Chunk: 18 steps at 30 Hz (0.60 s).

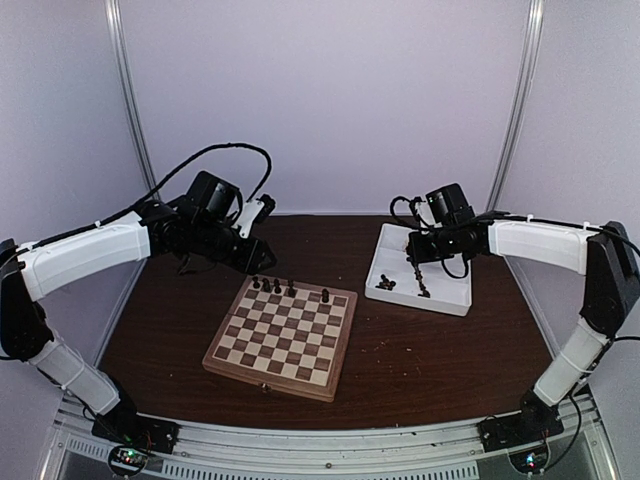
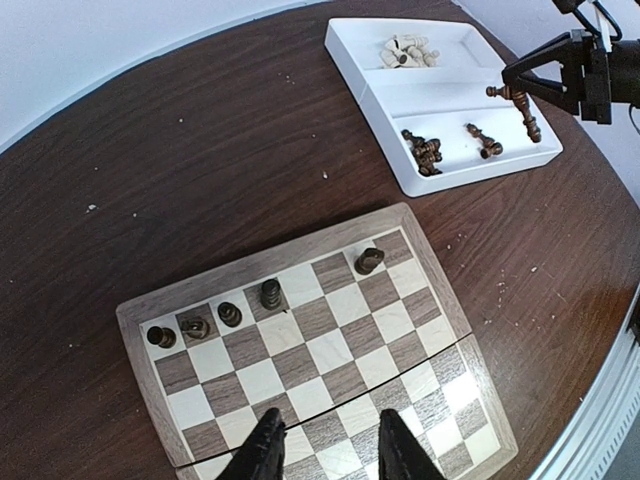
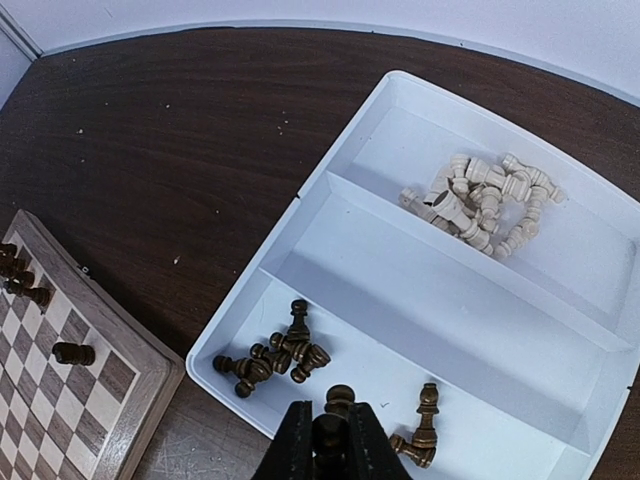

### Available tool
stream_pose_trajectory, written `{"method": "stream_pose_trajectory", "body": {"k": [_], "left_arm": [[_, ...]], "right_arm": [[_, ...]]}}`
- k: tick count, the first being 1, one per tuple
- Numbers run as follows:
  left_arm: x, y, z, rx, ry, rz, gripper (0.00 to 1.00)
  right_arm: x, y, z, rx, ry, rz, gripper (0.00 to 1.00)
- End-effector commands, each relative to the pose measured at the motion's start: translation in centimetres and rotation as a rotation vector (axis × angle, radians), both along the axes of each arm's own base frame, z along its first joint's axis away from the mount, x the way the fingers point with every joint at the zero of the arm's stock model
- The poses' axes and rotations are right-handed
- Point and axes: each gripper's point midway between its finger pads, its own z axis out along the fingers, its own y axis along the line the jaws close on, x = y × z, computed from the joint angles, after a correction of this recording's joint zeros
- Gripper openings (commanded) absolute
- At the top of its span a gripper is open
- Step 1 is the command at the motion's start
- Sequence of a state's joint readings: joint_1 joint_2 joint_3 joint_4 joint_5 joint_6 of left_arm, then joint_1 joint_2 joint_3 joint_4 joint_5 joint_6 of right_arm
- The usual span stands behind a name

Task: Set up the chess pieces on the board
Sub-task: Pick up the chess piece from the storage box.

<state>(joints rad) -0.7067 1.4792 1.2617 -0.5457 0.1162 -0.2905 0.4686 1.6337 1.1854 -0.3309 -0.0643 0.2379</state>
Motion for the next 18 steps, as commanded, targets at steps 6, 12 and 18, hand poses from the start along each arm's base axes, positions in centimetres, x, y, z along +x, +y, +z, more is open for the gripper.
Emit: {"method": "stream_pose_trajectory", "body": {"k": [6,12,18], "left_arm": [[-0.4,-0.8,1.3,-0.060,-0.026,-0.014,0.33],[-1.2,-2.1,0.9,-0.115,0.004,-0.053,0.34],[-2.7,-6.0,1.0,-0.125,-0.007,-0.178,0.35]], "right_arm": [[0.0,0.9,-0.7,0.041,0.004,0.045,0.11],[-1.0,3.2,0.2,0.150,-0.001,0.154,0.10],[-4.0,7.5,1.7,0.351,0.072,0.391,0.09]]}}
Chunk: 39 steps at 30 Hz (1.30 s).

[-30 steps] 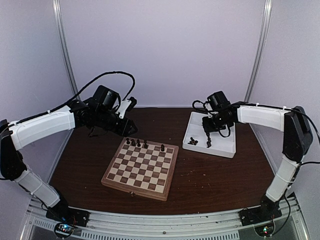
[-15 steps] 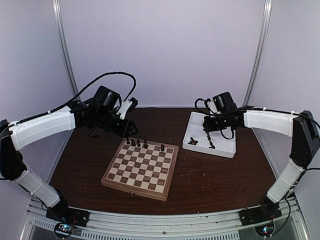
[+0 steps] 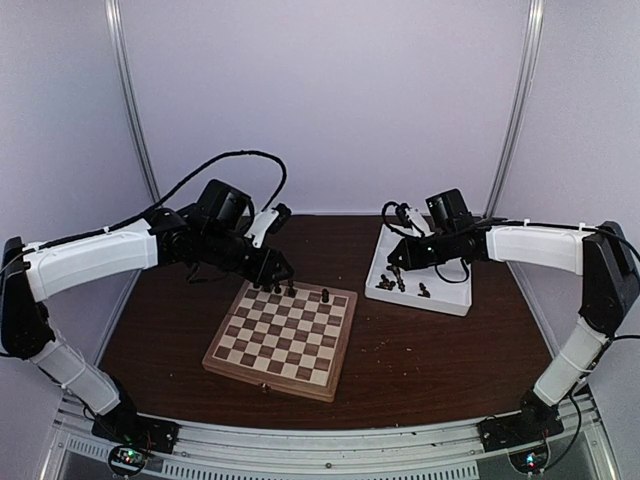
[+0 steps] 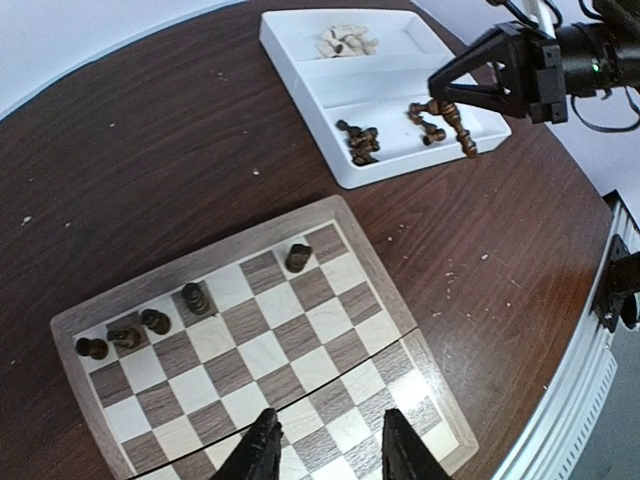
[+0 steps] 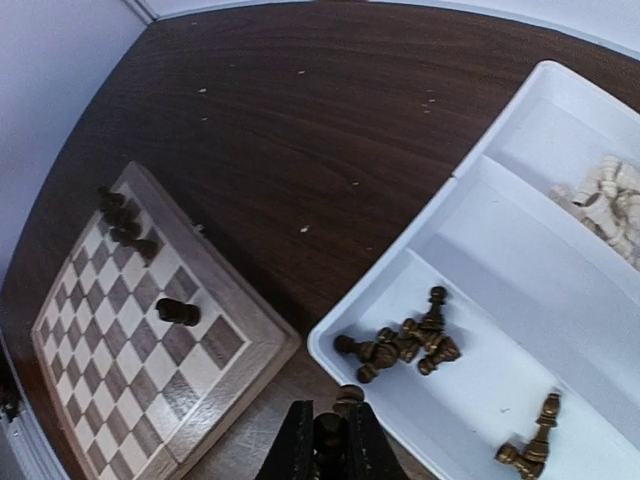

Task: Set up the chess pieces on the board
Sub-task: Pick up the chess piece from the storage box, then place the chess piece on the chessboard.

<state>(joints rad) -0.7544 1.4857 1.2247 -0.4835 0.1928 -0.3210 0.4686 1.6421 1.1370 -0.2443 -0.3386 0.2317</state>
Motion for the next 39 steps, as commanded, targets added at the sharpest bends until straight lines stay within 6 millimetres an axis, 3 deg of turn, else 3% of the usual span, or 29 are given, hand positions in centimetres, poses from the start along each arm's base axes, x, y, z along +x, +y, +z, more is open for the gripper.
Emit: {"method": "stream_pose_trajectory", "body": {"k": [1,7,12,17,20,25,29,39], "left_arm": [[-0.7,-3.7,1.7,-0.064,-0.050,-0.102,0.35],[-2.7,-6.4,2.8,-0.141,-0.108,-0.265,0.37],[-4.3,-7.6,3.1,-0.194,-0.204,-0.421,0.39],[-4.3,-7.9,2.6,-0.182,-0.285,-0.481,0.44],[-3.9,-8.0,1.9,-0.151,-0.351,-0.505,0.47],[-4.2,-7.9,1.8,-0.129,-0.520,-0.559,0.40],[-5.9,-8.0,1.4,-0.125,-0.625,-0.665,0.40],[-6.4,-8.2,0.9,-0.121,-0.644,-0.699,0.40]], "right_arm": [[-2.6,3.9,2.6,0.209,0.036,0.221,0.08],[-6.2,6.7,4.7,0.398,0.118,0.374,0.06],[-8.9,8.3,6.3,0.443,0.155,0.461,0.06],[-11.1,9.7,7.8,0.456,0.163,0.533,0.06],[-11.9,10.4,8.6,0.475,0.169,0.559,0.06],[-13.2,11.7,9.7,0.531,0.187,0.613,0.06],[-14.1,12.5,10.1,0.541,0.193,0.651,0.06],[-15.1,13.8,9.3,0.519,0.219,0.703,0.06]]}}
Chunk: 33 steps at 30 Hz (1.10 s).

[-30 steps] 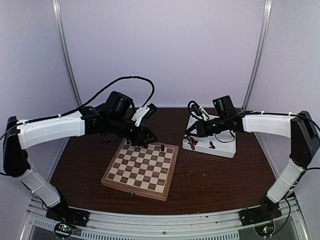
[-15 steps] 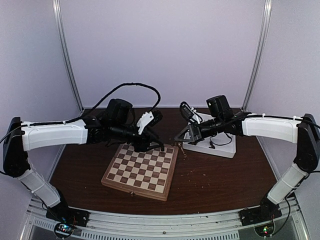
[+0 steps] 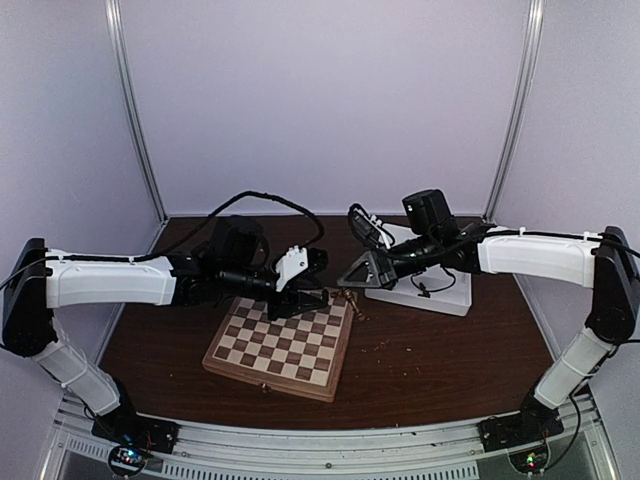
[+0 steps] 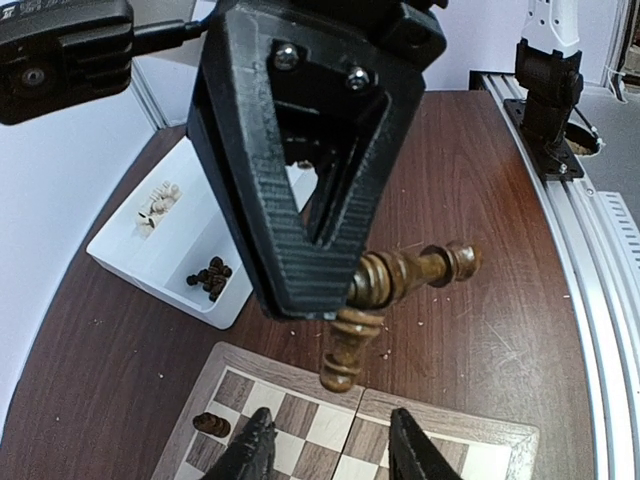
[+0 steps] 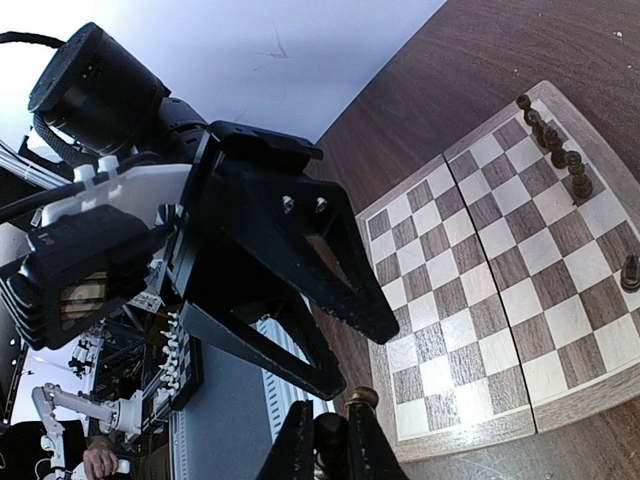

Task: Set up the chess pieces on the board
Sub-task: Place the chess piece on the chessboard.

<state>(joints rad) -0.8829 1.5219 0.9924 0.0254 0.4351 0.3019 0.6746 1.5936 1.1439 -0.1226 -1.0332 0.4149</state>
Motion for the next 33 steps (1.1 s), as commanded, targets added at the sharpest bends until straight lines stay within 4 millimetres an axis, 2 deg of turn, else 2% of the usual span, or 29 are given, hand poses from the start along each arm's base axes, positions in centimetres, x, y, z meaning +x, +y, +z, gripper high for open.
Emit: {"method": "stream_pose_trajectory", "body": {"k": [1,8,20,23,31,33], "left_arm": [[-0.4,-0.6,2.1,-0.064,-0.079,-0.047,0.40],[-0.6,-0.9,2.2,-0.072,-0.075,-0.062,0.39],[-0.9,-1.1,1.9,-0.066,-0.081,-0.081,0.31],[-1.0,-1.1,1.9,-0.065,-0.080,-0.085,0.25],[-0.7,-0.8,1.6,-0.045,-0.078,-0.064,0.03],[-0.7,-0.5,1.4,-0.036,-0.076,-0.053,0.02]], "right_arm": [[-0.4,1.0,1.1,0.031,-0.028,0.047,0.06],[-0.5,1.7,1.4,0.037,-0.032,0.061,0.06],[-0.4,2.1,1.3,0.034,-0.030,0.065,0.06],[-0.4,2.1,1.4,0.036,-0.033,0.065,0.06],[-0.2,1.8,1.1,0.012,-0.058,0.045,0.05],[0.0,1.5,1.1,-0.005,-0.073,0.036,0.05]]}}
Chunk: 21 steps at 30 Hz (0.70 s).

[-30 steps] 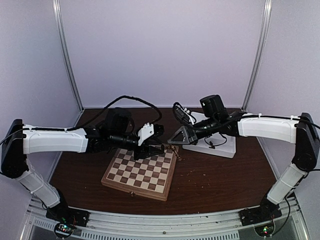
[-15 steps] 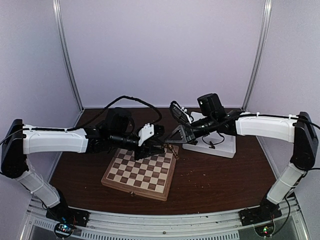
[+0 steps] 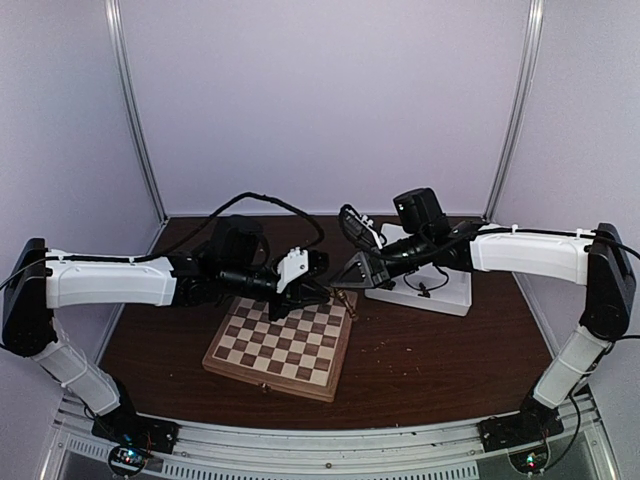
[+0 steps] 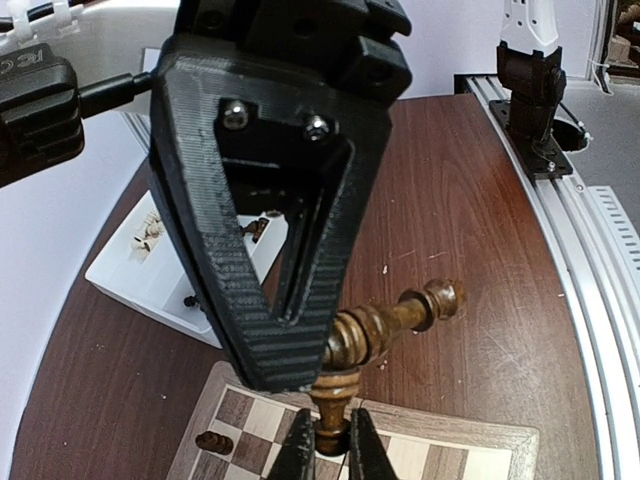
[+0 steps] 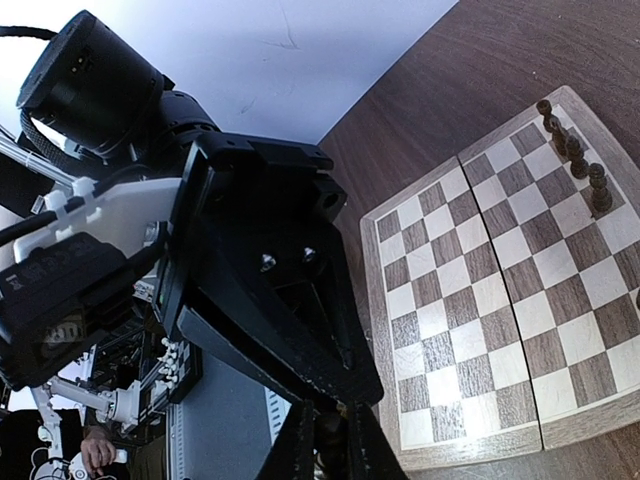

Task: Set up the chess pieces on the board
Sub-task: Place the chess piece on the chessboard.

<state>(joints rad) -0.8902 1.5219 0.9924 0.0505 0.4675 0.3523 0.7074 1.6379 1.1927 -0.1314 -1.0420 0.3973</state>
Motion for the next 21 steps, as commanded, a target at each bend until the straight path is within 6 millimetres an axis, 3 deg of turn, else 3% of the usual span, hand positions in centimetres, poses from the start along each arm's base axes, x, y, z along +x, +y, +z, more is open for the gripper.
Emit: {"method": "stream_pose_trajectory", "body": {"k": [1,8,12,17,21], "left_arm": [[0.0,0.1,0.6,-0.011,-0.026,0.010,0.02],[0.4,1.9,-0.9,0.044,0.034,0.119,0.03],[1.1,4.1,-3.1,0.173,0.164,0.279,0.05],[1.3,8.7,-6.6,0.481,0.285,0.474,0.01],[1.4,12.7,-7.8,0.698,0.283,0.591,0.01]], "right_arm": [[0.5,-0.2,0.9,-0.016,-0.068,-0.012,0.06],[2.0,-2.0,0.5,-0.058,-0.093,-0.081,0.06],[2.9,-2.9,-0.1,-0.083,-0.099,-0.128,0.06],[3.1,-3.4,-0.6,-0.096,-0.099,-0.147,0.05],[3.4,-3.6,-1.0,-0.102,-0.099,-0.161,0.06]]}}
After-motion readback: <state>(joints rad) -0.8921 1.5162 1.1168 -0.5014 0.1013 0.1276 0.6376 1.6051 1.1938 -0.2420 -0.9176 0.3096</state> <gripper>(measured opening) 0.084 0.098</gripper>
